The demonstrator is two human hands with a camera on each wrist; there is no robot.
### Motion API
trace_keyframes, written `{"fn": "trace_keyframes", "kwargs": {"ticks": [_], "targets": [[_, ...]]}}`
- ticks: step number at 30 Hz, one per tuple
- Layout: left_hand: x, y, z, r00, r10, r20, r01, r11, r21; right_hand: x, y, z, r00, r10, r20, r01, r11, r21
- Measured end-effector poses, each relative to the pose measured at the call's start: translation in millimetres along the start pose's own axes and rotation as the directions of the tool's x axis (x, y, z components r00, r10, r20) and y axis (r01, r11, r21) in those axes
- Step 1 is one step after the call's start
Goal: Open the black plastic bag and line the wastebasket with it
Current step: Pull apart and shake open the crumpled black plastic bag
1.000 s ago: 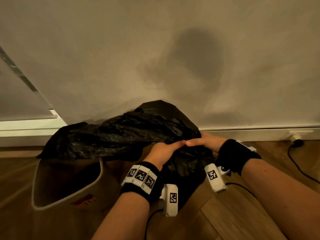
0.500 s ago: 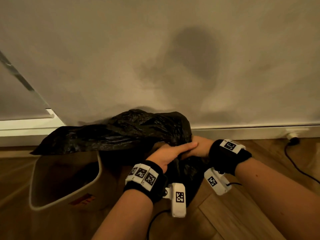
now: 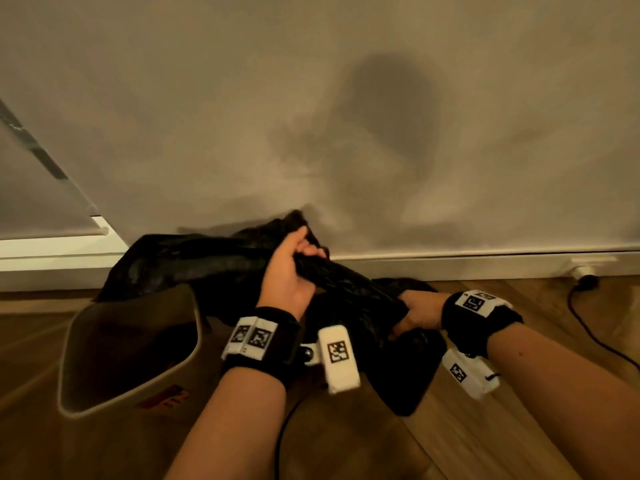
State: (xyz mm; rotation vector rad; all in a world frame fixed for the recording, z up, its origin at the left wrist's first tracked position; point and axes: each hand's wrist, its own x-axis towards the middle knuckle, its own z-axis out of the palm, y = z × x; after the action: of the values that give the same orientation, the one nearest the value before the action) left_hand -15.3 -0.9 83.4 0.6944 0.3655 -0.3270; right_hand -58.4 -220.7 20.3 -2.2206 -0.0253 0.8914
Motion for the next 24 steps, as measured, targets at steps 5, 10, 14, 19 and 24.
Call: {"fn": "trace_keyframes", "kwargs": {"ticks": [5,10,14,19,24], "targets": [[-0.4,-5.0,-11.1,0.996,0.012,-0.092,-0.011,1.0,0.007,-9.2,7.2,-22.0,0.997,0.076,-0.025,-0.077,0.995,-0.059],[-9.5,-34.4,11.0,1.0,-0.024,-0.006,0.025,0.996,0.085,-7.5,-52.7,-20.4,0.987,-0.11,-0.12,0.105,0.993,-0.054],[-14.5,-33.8,20.2,0.996,0.01,0.092,-0.02,0.994,0.108,4.3,-65.3,2.8,0.959,-0.195,-0.208,0.167,0.976,-0.142],[-17.4,9.6,1.0,0.988,0.126,0.088,-0.134,0.987,0.085,-6.2,-17.1,-18.2,0.968,-0.001,-0.252,-0.032,0.992,-0.125],[-6.0,8.4,-15.7,0.965,0.251,-0.076,-0.219,0.931,0.292,-12.4,-5.9,-25.7,0.986,0.065,-0.151,-0.078,0.994,-0.081]]}}
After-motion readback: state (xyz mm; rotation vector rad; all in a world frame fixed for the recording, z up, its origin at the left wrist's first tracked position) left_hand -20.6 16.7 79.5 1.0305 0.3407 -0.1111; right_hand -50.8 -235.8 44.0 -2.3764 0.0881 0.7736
